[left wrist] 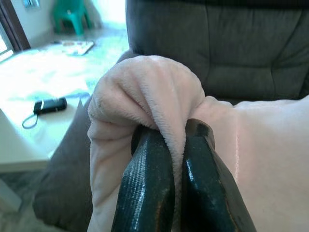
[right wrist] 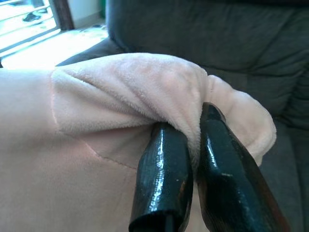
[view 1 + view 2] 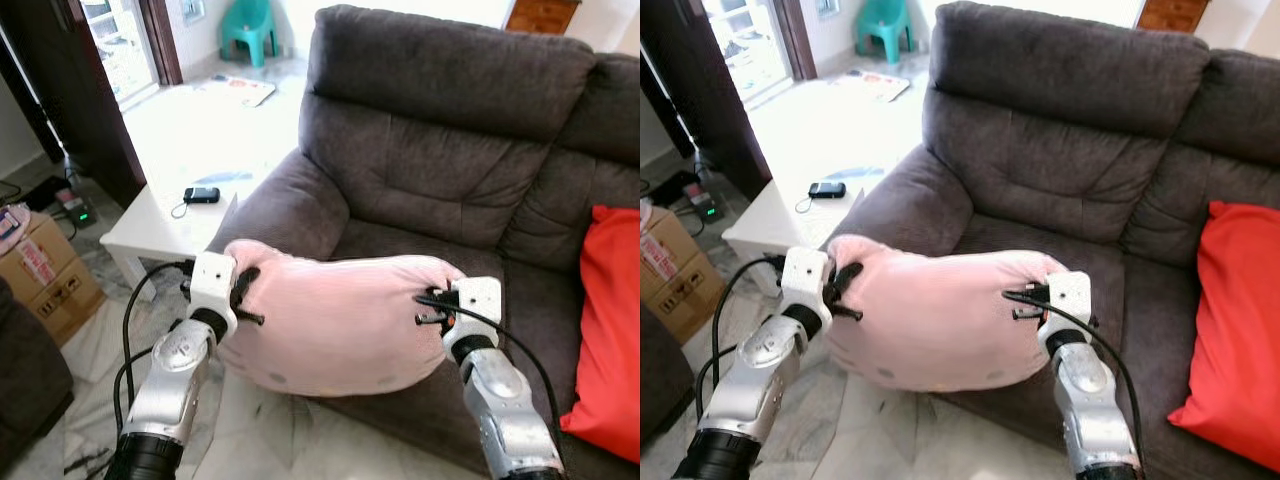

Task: Move the pillow to the sofa from floor

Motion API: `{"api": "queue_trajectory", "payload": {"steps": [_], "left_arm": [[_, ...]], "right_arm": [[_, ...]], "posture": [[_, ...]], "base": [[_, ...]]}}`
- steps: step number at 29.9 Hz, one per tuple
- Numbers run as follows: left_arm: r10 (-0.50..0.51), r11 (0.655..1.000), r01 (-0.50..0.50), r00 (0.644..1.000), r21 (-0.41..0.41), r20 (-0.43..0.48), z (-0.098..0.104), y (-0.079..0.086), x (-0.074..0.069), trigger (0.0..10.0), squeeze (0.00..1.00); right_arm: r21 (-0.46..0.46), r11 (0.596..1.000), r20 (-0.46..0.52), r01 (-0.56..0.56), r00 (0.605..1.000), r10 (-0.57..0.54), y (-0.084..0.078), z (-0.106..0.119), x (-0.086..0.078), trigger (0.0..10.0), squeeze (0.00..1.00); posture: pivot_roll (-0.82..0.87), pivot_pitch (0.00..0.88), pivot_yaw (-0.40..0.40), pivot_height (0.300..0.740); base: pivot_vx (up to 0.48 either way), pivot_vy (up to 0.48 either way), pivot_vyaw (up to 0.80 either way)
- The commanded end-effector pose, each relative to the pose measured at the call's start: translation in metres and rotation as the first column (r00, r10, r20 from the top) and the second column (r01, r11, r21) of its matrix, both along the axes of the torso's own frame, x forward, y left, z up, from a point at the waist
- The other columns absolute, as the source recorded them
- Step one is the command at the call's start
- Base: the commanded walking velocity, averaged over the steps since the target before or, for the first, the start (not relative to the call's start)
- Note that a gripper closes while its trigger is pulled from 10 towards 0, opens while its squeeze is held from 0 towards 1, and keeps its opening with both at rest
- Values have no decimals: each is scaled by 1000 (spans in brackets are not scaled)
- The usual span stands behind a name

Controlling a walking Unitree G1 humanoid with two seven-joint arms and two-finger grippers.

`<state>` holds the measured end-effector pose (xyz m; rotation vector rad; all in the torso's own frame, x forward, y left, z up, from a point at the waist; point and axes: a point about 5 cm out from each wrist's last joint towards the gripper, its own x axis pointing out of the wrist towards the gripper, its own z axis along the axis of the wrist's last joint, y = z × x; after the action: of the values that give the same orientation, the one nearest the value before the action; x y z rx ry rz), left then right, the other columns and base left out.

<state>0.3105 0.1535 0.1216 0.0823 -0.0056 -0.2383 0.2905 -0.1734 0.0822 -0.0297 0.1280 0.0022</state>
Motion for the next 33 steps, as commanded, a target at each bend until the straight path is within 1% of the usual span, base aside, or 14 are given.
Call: {"api": "queue_trajectory", "payload": {"steps": [1, 5, 6, 7, 13, 15, 17, 20, 23, 24, 26, 28, 30, 33], "left_arm": [[50, 999, -49, 994, -9, 93, 16, 7, -1, 10000, 0], [61, 998, -57, 990, -37, 128, 20, 5, 0, 10000, 0], [85, 996, -79, 986, -46, 142, 22, 7, 1, 10000, 0], [97, 995, -92, 982, -40, 162, 25, 8, 3, 10000, 0], [84, 996, -75, 977, -53, 198, 32, 3, 6, 10000, 0], [83, 996, -74, 975, -52, 205, 33, 2, 7, 10000, 0], [84, 996, -74, 970, -53, 226, 36, 0, 7, 10000, 0], [81, 996, -72, 969, -47, 235, 37, -1, 8, 10000, 0], [58, 998, -54, 962, -23, 266, 42, -5, 7, 10000, 0], [43, 999, -49, 958, 15, 285, 42, -7, 5, 10000, 0], [43, 998, -54, 957, 29, 288, 41, -7, 4, 10000, 0], [76, 996, -85, 958, 21, 275, 37, -2, 3, 10000, 0], [93, 994, -104, 958, 26, 272, 35, 2, 2, 10000, 0], [112, 992, -125, 957, 31, 268, 33, 8, 1, 10000, 0]], "right_arm": [[9, 997, 75, 82, 994, -82, -9, 17, 2, 10000, 0], [43, 993, 98, 114, 988, -118, -6, 22, 1, 10000, 0], [52, 991, 107, 127, 985, -132, -5, 26, 0, 10000, 0], [44, 990, 139, 133, 981, -138, -4, 31, 1, 10000, 0], [72, 990, 160, 121, 978, -131, 4, 36, 3, 10000, 0], [72, 990, 162, 123, 978, -133, 6, 37, 4, 10000, 0], [100, 991, 191, 90, 976, -108, 14, 43, 5, 10000, 0], [98, 992, 194, 86, 976, -103, 16, 43, 4, 10000, 0], [58, 995, 198, 80, 976, -90, 18, 41, 2, 10000, 0], [39, 996, 200, 79, 976, -85, 15, 36, -2, 10000, 0], [46, 995, 200, 83, 976, -91, 12, 33, -4, 10000, 0], [27, 994, 180, 111, 977, -114, 4, 23, -8, 10000, 0], [-8, 994, 164, 111, 981, -108, 1, 15, -12, 10000, 0], [17, 991, 130, 130, 983, -131, 0, 6, -17, 10000, 0]], "posture": [[95, 0, -56, 740], [98, 0, -61, 740], [97, 0, -61, 740], [95, 0, -60, 740], [92, 0, -53, 740], [92, 0, -52, 740], [96, 0, -53, 740], [96, 0, -53, 740], [96, 0, -51, 740], [94, 0, -43, 740], [94, 0, -42, 740], [95, 0, -40, 740], [98, 0, -36, 740], [99, 0, -22, 740]], "base": [[0, 0, 0], [0, 0, 0], [0, 0, 0], [0, 0, 0], [0, 0, 0], [0, 0, -531], [0, 0, -775], [0, 0, -775], [0, 0, -750], [0, 0, -731], [0, 0, -731], [0, 0, -697], [0, 0, -669], [0, 0, -688]]}}
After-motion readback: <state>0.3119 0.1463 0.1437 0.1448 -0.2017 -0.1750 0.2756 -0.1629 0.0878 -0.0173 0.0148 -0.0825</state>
